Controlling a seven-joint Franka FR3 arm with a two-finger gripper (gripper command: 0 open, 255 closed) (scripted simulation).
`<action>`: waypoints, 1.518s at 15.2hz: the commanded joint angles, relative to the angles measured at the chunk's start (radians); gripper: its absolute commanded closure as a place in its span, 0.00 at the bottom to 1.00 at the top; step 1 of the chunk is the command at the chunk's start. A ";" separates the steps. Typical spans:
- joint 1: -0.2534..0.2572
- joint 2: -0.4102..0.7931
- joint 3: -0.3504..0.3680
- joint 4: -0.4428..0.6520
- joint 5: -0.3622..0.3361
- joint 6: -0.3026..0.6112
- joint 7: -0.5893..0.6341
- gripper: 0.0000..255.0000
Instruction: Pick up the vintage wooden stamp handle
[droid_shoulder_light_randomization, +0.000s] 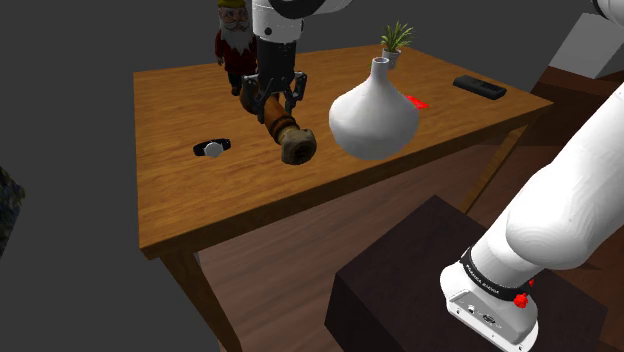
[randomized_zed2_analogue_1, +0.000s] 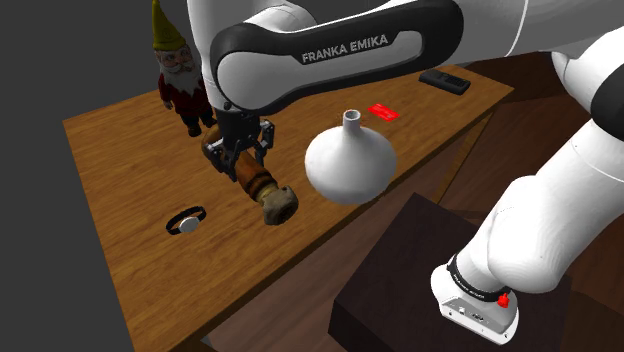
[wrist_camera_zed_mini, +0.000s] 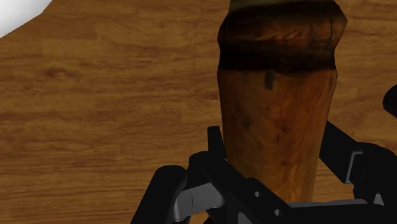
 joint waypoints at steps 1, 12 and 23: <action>0.000 0.001 0.000 -0.002 0.000 0.001 0.000 1.00; -0.001 -0.005 -0.001 0.072 0.001 -0.078 0.003 1.00; -0.001 0.006 -0.001 0.208 -0.005 -0.203 0.014 1.00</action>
